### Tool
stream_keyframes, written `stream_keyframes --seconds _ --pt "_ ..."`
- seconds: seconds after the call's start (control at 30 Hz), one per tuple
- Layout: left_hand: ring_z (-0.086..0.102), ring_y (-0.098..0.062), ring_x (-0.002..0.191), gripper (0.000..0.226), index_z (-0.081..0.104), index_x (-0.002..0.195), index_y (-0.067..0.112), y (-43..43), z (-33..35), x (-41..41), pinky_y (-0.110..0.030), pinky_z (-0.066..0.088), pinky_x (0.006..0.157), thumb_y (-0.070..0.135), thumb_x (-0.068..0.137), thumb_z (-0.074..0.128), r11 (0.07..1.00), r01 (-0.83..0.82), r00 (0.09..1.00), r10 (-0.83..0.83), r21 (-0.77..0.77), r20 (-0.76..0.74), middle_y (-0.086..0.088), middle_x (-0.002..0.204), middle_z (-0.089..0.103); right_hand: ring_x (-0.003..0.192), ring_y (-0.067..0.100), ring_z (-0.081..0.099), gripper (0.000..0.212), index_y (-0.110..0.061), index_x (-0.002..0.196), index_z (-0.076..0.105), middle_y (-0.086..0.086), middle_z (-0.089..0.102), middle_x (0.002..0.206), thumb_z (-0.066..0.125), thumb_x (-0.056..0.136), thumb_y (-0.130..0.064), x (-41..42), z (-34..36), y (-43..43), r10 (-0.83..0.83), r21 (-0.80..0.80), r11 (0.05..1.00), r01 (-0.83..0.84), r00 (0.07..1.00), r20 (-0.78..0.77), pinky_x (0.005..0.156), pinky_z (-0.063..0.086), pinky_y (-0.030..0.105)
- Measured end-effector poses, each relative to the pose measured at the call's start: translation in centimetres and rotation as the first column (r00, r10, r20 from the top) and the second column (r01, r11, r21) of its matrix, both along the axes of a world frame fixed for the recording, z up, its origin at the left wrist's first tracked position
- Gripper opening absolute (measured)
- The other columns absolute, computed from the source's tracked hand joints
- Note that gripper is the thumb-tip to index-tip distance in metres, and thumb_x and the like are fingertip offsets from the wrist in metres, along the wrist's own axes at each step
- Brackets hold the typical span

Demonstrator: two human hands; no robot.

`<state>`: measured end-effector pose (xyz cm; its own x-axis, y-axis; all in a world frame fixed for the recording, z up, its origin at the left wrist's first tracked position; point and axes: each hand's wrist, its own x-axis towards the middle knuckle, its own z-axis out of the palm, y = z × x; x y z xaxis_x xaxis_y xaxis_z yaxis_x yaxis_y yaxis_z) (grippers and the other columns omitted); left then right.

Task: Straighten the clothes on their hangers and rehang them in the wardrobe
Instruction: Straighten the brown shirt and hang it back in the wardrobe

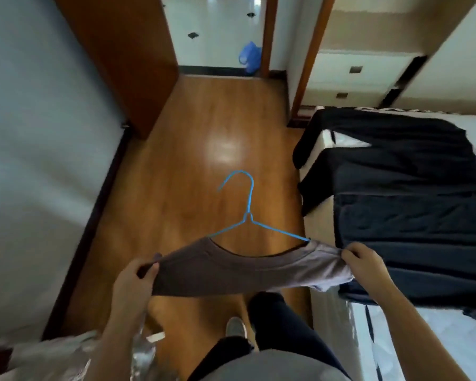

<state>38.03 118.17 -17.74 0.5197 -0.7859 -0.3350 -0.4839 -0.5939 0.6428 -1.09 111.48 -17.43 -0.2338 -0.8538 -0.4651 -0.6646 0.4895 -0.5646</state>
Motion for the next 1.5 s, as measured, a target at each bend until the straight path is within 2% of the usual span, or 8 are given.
stream_keyframes --seconds 0.23,0.33,0.53,0.7,0.8,0.9,1.2,1.5 --pt "0.055 -0.03 0.089 0.001 0.056 0.087 0.014 -5.8 1.4 1.7 -0.042 0.043 0.084 0.013 0.088 0.056 0.993 -0.11 0.992 0.112 -0.047 0.048 -0.009 0.087 0.059 0.067 0.012 0.049 0.011 -0.014 0.088 0.058 0.001 0.056 0.075 0.048 0.088 -0.008 2.2 -0.5 -11.9 0.156 -0.035 0.988 -0.153 0.983 0.1 0.055 0.037 0.021" --pt "0.057 -0.037 0.092 0.001 0.058 0.087 0.012 -12.9 2.3 0.3 -0.05 0.046 0.086 0.012 0.087 0.057 0.986 -0.122 0.989 0.131 -0.115 0.074 -0.011 0.087 0.059 0.065 0.008 0.048 0.013 -0.013 0.084 0.058 -0.003 0.055 0.072 0.051 0.087 -0.003 1.1 -0.1 -18.7 0.166 -0.132 0.98 -0.148 0.975 0.146 0.055 0.037 0.021" --pt "0.055 -0.029 0.097 0.019 0.062 0.1 0.002 -30.6 6.2 -6.1 -0.032 0.037 0.082 0.015 0.087 0.058 0.969 -0.015 0.986 0.055 -0.245 0.157 -0.01 0.096 0.061 0.075 0.021 0.052 0.011 -0.019 0.085 0.057 0.001 0.057 0.077 0.053 0.089 -0.009 -5.5 2.1 -30.5 0.034 -0.205 0.979 -0.005 0.99 0.14 0.059 0.038 0.028" --pt "0.052 -0.02 0.085 0.013 0.063 0.093 0.005 -40.9 6.9 -10.4 -0.028 0.037 0.073 0.016 0.086 0.059 0.972 0.136 0.984 -0.109 -0.194 0.142 -0.002 0.085 0.058 0.079 0.025 0.053 0.009 -0.015 0.084 0.058 0.008 0.058 0.081 0.055 0.088 -0.007 -10.4 3.2 -38.3 -0.08 -0.218 0.971 0.096 0.994 0.078 0.069 0.036 0.031" --pt "0.056 -0.023 0.079 0.005 0.061 0.081 0.013 -45.7 5.9 -11.2 -0.023 0.036 0.059 0.014 0.086 0.06 0.969 0.197 0.975 -0.178 -0.148 0.131 0.0 0.075 0.058 0.076 0.023 0.052 0.009 -0.015 0.085 0.058 0.006 0.058 0.079 0.055 0.088 -0.007 -11.6 2.7 -42.5 -0.126 -0.199 0.97 0.137 0.99 0.068 0.065 0.036 0.03" --pt "0.054 -0.017 0.075 0.006 0.059 0.081 0.017 -51.3 4.8 -10.9 -0.021 0.035 0.059 0.016 0.086 0.059 0.969 0.215 0.968 -0.196 -0.123 0.154 0.003 0.074 0.058 0.07 0.017 0.051 0.009 -0.015 0.086 0.058 0.005 0.057 0.077 0.056 0.088 -0.007 -11.7 1.9 -47.3 -0.119 -0.199 0.971 0.131 0.99 0.071 0.057 0.037 0.027" --pt "0.053 -0.024 0.089 0.007 0.058 0.092 0.014 -74.3 4.4 -6.8 -0.037 0.042 0.078 0.018 0.088 0.057 0.979 0.131 0.987 -0.113 -0.159 0.114 -0.006 0.089 0.056 0.081 0.018 0.051 0.008 -0.017 0.088 0.056 0.006 0.058 0.089 0.055 0.089 -0.009 -7.2 2.7 -71.6 -0.038 -0.273 0.962 0.032 0.999 -0.016 0.07 0.036 0.026" --pt "0.055 -0.022 0.076 0.01 0.056 0.08 0.027 -94.0 6.4 -6.2 -0.042 0.046 0.069 0.021 0.089 0.055 0.953 0.246 0.969 -0.239 -0.176 0.064 0.001 0.079 0.057 0.087 0.021 0.048 0.011 -0.011 0.1 0.057 0.007 0.053 0.093 0.051 0.091 -0.007 -7.3 4.3 -89.5 -0.072 -0.301 0.951 0.072 0.997 0.013 0.075 0.034 0.028"
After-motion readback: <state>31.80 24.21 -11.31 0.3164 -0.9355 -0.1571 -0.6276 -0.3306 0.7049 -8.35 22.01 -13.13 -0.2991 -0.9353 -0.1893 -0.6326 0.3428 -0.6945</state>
